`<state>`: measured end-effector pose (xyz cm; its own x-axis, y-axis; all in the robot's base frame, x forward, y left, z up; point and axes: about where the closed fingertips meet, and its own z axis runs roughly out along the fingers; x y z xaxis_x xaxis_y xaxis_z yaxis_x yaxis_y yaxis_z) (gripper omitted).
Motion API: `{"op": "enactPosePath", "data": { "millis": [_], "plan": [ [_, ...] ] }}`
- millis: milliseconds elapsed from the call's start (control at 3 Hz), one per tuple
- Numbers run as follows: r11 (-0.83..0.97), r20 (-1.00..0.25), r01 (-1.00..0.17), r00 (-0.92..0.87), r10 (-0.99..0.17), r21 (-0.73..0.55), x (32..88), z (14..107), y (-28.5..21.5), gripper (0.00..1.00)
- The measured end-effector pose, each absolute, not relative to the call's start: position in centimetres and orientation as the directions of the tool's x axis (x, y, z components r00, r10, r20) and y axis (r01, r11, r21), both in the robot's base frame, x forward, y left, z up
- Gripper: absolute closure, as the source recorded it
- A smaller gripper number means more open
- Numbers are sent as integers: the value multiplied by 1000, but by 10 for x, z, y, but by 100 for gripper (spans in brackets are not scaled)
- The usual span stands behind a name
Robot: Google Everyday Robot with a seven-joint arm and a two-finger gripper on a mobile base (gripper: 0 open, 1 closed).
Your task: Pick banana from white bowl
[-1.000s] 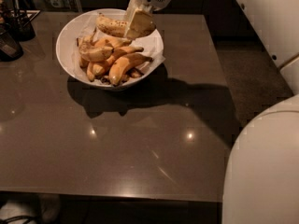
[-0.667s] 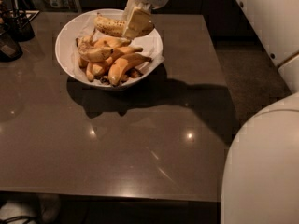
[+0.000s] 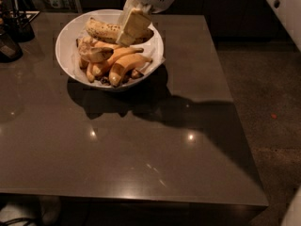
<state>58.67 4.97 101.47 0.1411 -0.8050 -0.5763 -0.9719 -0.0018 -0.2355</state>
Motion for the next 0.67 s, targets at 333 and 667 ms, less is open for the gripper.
{"op": "enactPosePath", "data": {
  "millis": [333, 667],
  "plan": [
    [-8, -572, -973, 141, -808, -230, 585, 1011, 51, 100],
    [-17, -560, -973, 146, -816, -229, 578, 1017, 53, 100]
  ]
}}
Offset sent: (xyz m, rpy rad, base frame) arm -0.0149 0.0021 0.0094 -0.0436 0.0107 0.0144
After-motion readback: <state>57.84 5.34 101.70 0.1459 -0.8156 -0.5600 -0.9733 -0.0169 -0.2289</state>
